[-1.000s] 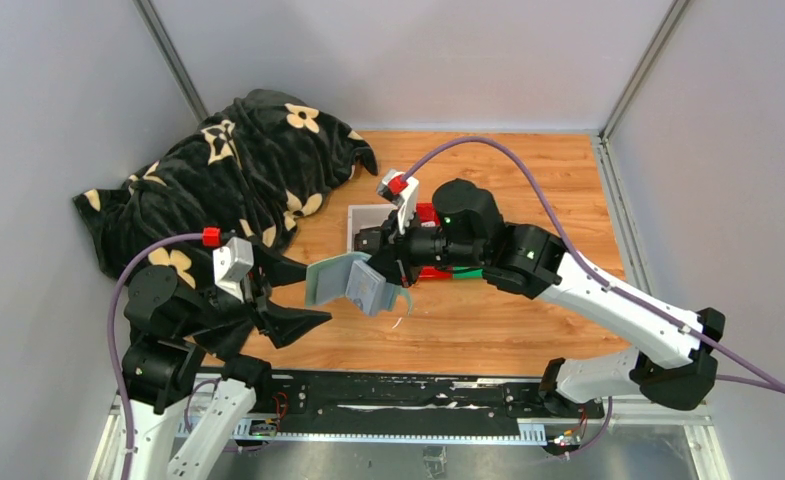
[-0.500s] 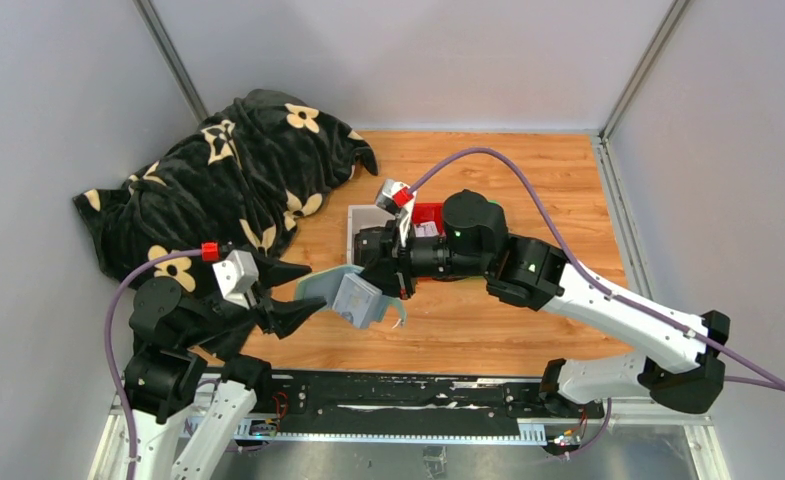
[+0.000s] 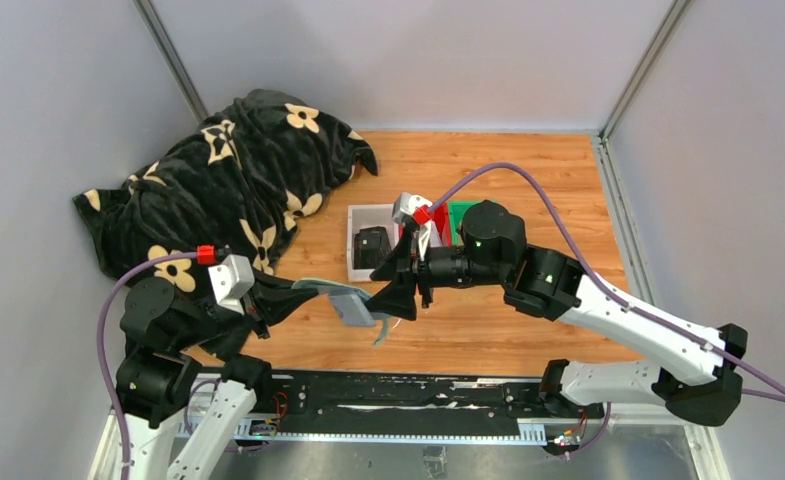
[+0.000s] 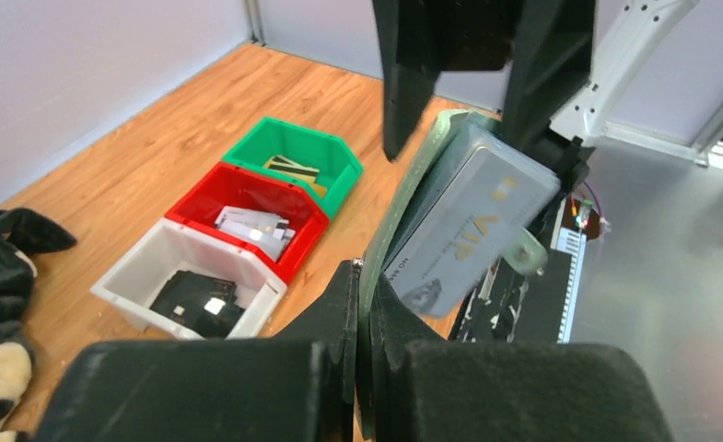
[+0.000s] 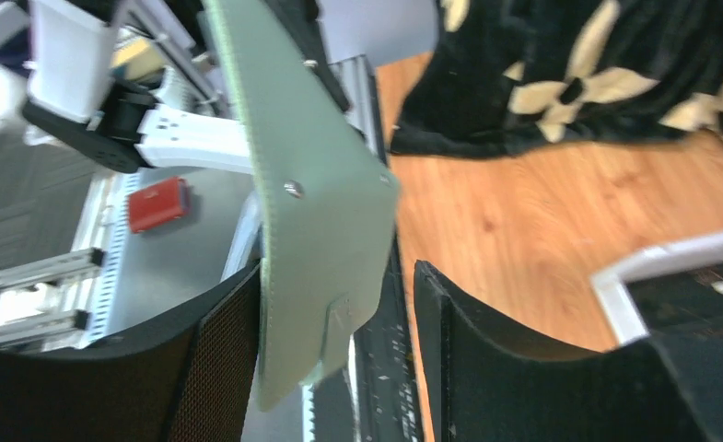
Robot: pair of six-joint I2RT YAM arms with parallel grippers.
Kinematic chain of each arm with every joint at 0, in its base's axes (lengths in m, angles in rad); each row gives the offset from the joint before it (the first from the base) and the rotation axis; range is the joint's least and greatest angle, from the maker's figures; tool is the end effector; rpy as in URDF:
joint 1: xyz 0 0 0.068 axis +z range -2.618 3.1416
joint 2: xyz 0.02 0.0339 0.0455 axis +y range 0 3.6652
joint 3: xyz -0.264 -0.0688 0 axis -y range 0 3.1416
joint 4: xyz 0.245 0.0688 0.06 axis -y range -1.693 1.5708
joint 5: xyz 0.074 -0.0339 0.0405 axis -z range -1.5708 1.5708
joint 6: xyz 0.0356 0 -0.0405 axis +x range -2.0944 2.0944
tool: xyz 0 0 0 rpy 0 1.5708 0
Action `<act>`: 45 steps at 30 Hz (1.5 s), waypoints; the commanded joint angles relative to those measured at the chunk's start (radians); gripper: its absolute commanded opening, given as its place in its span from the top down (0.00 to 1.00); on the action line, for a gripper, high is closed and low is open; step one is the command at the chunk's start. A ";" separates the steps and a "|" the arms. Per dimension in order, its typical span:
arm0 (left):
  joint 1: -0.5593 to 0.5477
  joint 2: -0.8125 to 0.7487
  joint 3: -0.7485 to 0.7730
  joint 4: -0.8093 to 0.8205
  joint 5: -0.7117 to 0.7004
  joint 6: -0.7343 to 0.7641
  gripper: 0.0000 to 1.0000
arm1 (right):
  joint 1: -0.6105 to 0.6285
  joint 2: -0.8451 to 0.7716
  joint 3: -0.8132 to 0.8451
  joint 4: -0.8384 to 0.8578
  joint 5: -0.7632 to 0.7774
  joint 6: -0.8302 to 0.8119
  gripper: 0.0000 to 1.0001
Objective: Take the credit cards out of the card holder
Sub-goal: Remove the credit card from the card holder.
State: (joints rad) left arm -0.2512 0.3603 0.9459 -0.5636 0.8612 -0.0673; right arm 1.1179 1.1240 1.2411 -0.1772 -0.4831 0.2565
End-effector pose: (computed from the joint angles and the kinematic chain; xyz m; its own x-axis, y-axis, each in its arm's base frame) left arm 0.0331 -0.0364 0.3941 -0.0390 -0.0352 -0.9986 0.8960 0.4412 -0.0506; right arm 0.0935 0.2299 0.4335 -0.2789 -0.0597 -0.9585 -0.9598 -0.0148 0.2802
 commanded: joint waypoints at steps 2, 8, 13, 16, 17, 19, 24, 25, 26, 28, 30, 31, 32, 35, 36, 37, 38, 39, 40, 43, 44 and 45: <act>-0.002 0.030 0.044 -0.084 0.091 0.119 1.00 | -0.037 -0.053 0.107 -0.230 0.194 -0.204 0.34; -0.002 0.076 0.071 -0.145 0.141 0.148 1.00 | -0.036 -0.030 0.233 -0.296 0.157 -0.353 0.27; -0.002 0.119 0.069 -0.157 0.184 0.103 0.99 | -0.036 0.052 0.314 -0.283 0.015 -0.364 0.25; -0.002 0.135 0.062 -0.159 0.197 0.082 0.98 | -0.026 0.133 0.356 -0.279 -0.096 -0.349 0.22; -0.002 0.142 0.067 -0.174 0.193 0.086 0.98 | -0.018 0.156 0.367 -0.284 -0.115 -0.349 0.21; -0.002 0.156 0.074 -0.203 0.186 0.108 0.99 | -0.002 0.200 0.392 -0.304 -0.137 -0.356 0.21; -0.002 0.169 0.077 -0.228 0.175 0.124 0.99 | 0.031 0.271 0.430 -0.335 -0.172 -0.384 0.23; -0.002 0.169 0.077 -0.230 0.177 0.124 0.99 | 0.034 0.278 0.436 -0.341 -0.176 -0.390 0.25; -0.002 0.169 0.077 -0.232 0.181 0.125 0.99 | 0.037 0.287 0.441 -0.347 -0.179 -0.392 0.28; -0.002 0.172 0.080 -0.238 0.186 0.130 0.99 | 0.037 0.302 0.454 -0.359 -0.186 -0.393 0.36; -0.002 0.177 0.083 -0.242 0.193 0.134 0.99 | 0.039 0.322 0.469 -0.376 -0.180 -0.392 0.52; -0.002 0.178 0.085 -0.243 0.195 0.135 0.99 | 0.039 0.327 0.477 -0.379 -0.173 -0.392 0.62; -0.002 0.179 0.088 -0.243 0.196 0.137 0.99 | 0.039 0.335 0.483 -0.381 -0.152 -0.390 0.75; -0.002 0.176 0.097 -0.243 0.194 0.145 0.99 | 0.039 0.340 0.492 -0.383 -0.069 -0.376 1.00; -0.002 0.174 0.101 -0.244 0.188 0.146 0.98 | 0.039 0.337 0.494 -0.381 -0.053 -0.368 1.00; -0.002 0.172 0.106 -0.245 0.185 0.147 0.92 | 0.039 0.328 0.493 -0.377 -0.044 -0.364 1.00; -0.002 0.171 0.111 -0.246 0.177 0.147 0.75 | 0.039 0.319 0.488 -0.360 -0.030 -0.354 1.00; -0.002 0.169 0.116 -0.247 0.166 0.146 0.47 | 0.037 0.300 0.475 -0.328 -0.016 -0.338 1.00; -0.002 0.165 0.119 -0.248 0.145 0.137 0.24 | 0.034 0.275 0.443 -0.283 -0.001 -0.315 1.00; -0.002 0.140 0.098 -0.205 0.085 0.063 0.00 | 0.019 0.169 0.294 -0.035 0.007 -0.181 1.00; -0.002 0.123 0.078 -0.164 0.056 0.004 0.00 | 0.008 0.122 0.221 0.094 0.012 -0.102 1.00; -0.002 0.096 0.055 -0.121 0.037 -0.052 0.00 | -0.004 0.078 0.147 0.247 0.015 -0.005 1.00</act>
State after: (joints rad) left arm -0.2512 0.5148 1.0378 -0.7998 0.9840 0.0319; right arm 1.1397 1.3529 1.5478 -0.3603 -0.5049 -0.0090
